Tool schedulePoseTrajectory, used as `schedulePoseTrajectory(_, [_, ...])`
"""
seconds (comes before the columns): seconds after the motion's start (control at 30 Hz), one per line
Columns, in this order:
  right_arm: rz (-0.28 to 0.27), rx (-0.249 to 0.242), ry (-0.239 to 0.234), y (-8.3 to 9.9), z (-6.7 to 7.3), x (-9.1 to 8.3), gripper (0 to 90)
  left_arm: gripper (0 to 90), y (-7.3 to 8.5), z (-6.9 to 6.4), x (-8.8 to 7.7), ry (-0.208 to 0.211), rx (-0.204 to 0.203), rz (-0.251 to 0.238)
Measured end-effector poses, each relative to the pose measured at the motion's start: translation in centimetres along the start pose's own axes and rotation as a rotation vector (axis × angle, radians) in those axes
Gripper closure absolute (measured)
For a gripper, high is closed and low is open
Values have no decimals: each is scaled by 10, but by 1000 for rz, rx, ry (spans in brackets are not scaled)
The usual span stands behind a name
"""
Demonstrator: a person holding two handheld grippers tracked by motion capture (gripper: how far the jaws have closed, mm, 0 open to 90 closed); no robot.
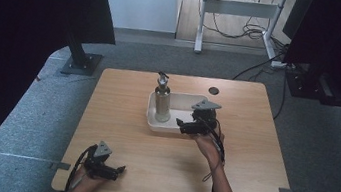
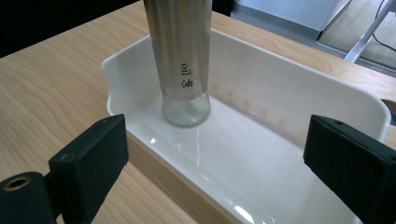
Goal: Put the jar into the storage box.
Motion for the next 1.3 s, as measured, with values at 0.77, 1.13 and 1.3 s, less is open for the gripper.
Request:
schedulePoseTrajectory(0.77, [23, 2, 23, 29, 1, -23, 60, 1, 0, 0, 0, 0, 0, 0])
schedulePoseTrajectory(1.13, [27, 9, 43, 42, -1, -38, 61, 1, 0, 0, 0, -1, 2, 0])
schedulePoseTrajectory(1.3, [27, 15, 51, 47, -3, -45, 62, 1, 0, 0, 0, -1, 2, 0])
Point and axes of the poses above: each handheld gripper's, and its own axes: x roughly forward along the jaws, y roughly out of its underside, z roughly to its left, the point moved 5 cm from there along x, roughly forward along the jaws, and after that the axes turned 13 degrees about -y, right-handed, at the moved point
